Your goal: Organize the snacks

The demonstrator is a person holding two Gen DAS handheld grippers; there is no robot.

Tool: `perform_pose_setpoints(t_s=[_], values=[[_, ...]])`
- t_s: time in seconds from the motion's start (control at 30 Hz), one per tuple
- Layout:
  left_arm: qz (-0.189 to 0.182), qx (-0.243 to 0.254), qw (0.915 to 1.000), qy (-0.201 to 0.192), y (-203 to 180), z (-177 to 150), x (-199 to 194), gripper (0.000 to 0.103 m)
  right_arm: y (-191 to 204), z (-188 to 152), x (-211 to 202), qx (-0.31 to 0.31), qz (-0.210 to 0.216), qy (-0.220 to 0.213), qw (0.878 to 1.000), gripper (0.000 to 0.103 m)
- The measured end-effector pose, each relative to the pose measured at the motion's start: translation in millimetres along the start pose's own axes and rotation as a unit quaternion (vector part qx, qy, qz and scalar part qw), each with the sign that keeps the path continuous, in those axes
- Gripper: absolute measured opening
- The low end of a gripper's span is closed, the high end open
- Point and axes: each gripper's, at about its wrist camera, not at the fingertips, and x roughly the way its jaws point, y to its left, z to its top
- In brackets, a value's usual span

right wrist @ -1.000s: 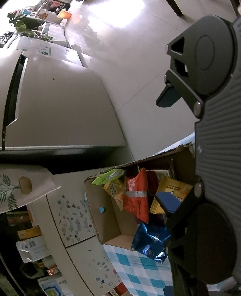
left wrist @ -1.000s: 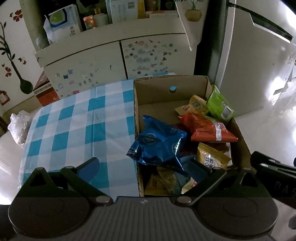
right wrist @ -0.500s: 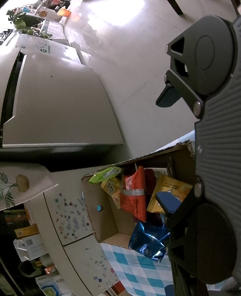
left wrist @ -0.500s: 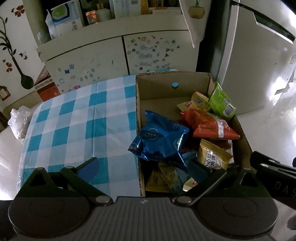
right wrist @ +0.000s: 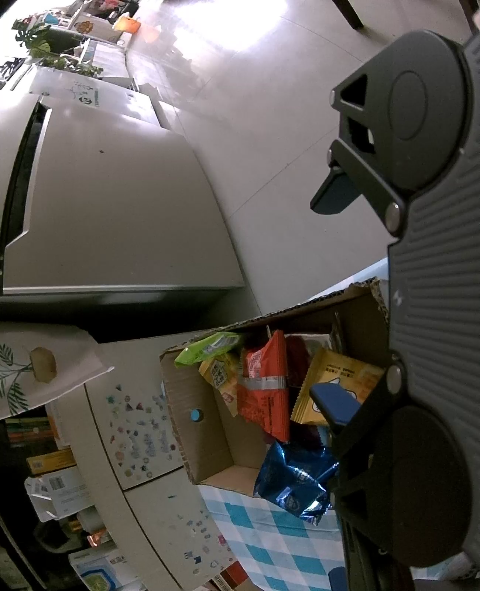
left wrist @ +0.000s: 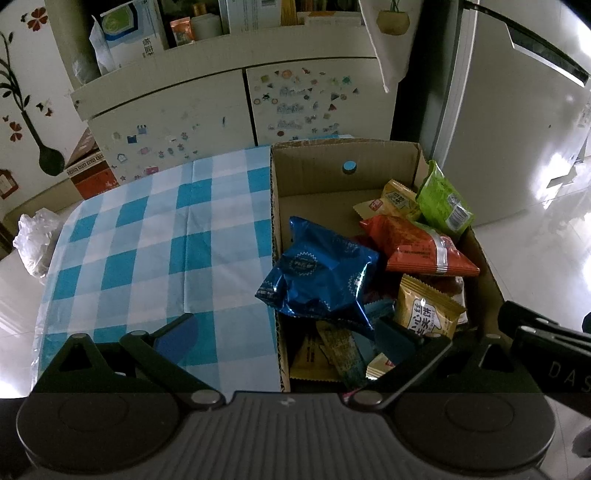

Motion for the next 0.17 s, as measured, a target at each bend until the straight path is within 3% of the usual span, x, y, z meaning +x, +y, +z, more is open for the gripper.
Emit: perform_pose_setpoints(t_s=[0.17], values=[[0.000,0.001,1.0000,0.001,0.7,-0.2,0.1,0.103,1.6,-0.8,0.2,0.001,0.004,0.002,1.000,0.098]])
